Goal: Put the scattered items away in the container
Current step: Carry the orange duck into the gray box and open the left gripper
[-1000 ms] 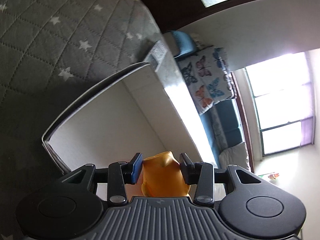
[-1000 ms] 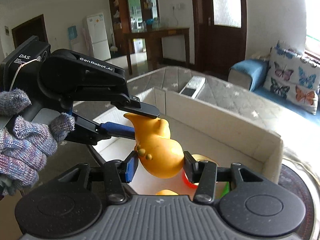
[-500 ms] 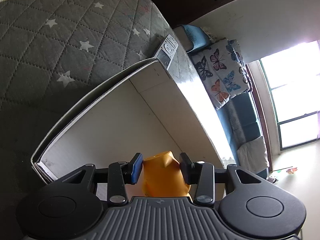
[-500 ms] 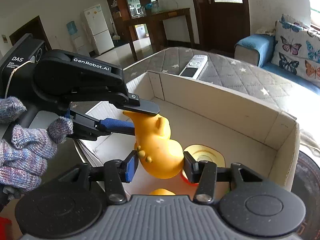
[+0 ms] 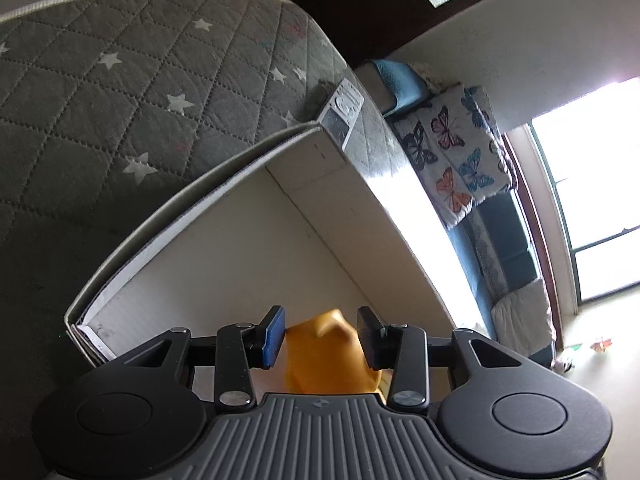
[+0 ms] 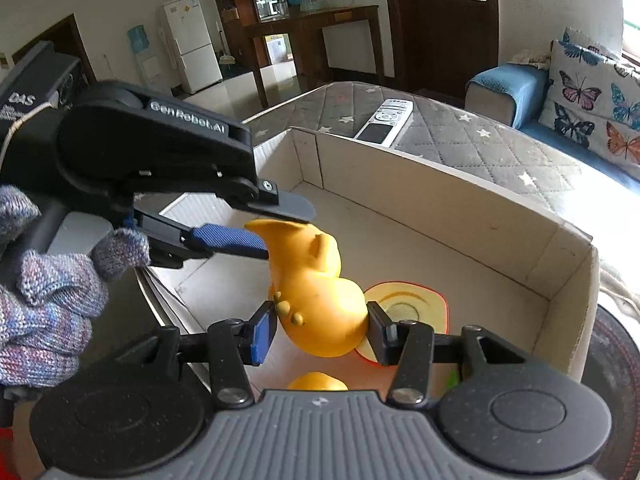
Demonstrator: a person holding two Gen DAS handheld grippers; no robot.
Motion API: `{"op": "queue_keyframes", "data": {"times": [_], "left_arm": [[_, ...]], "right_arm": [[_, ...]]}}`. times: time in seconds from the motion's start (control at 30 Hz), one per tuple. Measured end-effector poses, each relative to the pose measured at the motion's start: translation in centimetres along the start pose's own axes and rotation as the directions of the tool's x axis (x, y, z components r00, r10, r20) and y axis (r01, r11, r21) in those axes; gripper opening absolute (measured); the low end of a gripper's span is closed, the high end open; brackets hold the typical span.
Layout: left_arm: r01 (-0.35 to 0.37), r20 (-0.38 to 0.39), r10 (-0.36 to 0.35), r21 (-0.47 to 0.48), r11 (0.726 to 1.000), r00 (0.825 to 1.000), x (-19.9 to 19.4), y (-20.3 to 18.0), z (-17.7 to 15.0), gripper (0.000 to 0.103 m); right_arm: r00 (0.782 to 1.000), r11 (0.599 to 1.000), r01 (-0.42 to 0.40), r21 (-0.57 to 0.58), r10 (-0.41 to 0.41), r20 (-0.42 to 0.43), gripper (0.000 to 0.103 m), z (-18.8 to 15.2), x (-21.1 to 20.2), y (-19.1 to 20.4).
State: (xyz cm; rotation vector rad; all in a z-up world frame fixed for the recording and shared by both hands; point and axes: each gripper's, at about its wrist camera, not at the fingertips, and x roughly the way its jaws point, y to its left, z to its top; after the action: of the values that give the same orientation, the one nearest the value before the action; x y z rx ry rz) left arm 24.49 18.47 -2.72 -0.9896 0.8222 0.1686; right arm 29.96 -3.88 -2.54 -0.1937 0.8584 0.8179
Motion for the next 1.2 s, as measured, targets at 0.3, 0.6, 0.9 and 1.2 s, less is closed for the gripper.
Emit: {"op": "queue_keyframes", "data": {"times": [0.3, 0.6, 0.9, 1.2], "left_arm": [[-0.056, 0.021, 0.054, 0.077, 0.995, 0.998, -0.4, -0.8, -0.3, 0.042], [-0.079, 0.055, 0.069, 0.199, 0.977, 0.996, -1.1, -2.2, -0.9, 0.042], [-0.129, 0.132, 0.091, 0.314, 0.94, 0.987, -2.9, -3.5, -2.4, 0.042], [-0.154, 0.197, 0.077, 0.413, 0.897, 0.977, -5.5, -4.2, -5.1, 0.042]], "right_arm": [[0.999, 0.999, 0.012, -0.036, -0.014, -0.036, 0.048, 0.1, 0.6, 0.7], [0.999, 1.0, 0.001, -0.029, -0.002, -0.042, 0.05, 0.0, 0.4, 0.8], [0.999, 0.999, 0.024, -0.022, -0.023, 0.035, 0.051, -0.7, -1.9, 1.5], [0.986, 0.996, 0.089, -0.028, -0.085, 0.144, 0.063, -2.4, -6.0, 2.7]]}}
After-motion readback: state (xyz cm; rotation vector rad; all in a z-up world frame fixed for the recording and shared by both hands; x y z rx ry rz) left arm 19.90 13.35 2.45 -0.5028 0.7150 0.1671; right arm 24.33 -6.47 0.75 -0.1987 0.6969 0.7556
